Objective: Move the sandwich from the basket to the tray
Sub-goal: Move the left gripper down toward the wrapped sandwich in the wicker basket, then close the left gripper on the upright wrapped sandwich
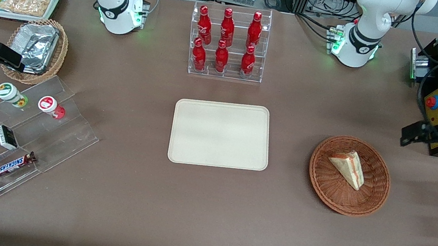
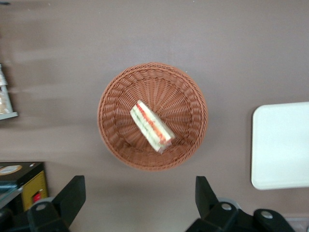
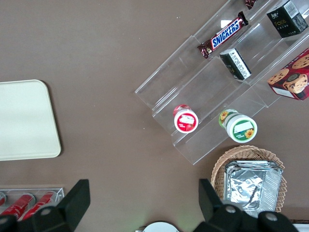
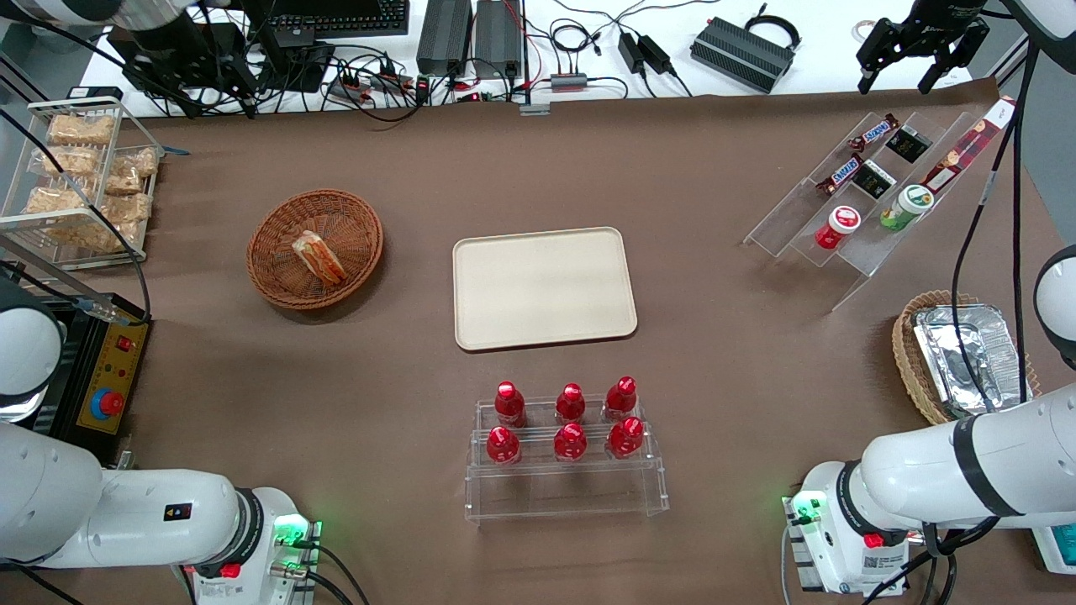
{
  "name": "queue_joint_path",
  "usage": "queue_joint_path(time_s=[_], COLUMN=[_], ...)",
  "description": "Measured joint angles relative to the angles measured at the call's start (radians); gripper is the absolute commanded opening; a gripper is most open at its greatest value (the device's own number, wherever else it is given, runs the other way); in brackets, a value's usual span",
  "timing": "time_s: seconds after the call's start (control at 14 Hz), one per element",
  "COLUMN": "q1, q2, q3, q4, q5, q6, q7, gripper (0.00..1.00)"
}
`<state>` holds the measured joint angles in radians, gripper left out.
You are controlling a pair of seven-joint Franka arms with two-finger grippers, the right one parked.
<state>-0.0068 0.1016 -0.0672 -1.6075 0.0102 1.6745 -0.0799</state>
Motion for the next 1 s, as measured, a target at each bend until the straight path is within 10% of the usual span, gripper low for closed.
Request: queue_joint_path(time_s=[1.0], q1=[-0.020], q2=[0.070], q3=[-0.024], q4=[-0.523], q5=[0.000], q6=[0.668], q7=[-0.688], gripper=[1.00])
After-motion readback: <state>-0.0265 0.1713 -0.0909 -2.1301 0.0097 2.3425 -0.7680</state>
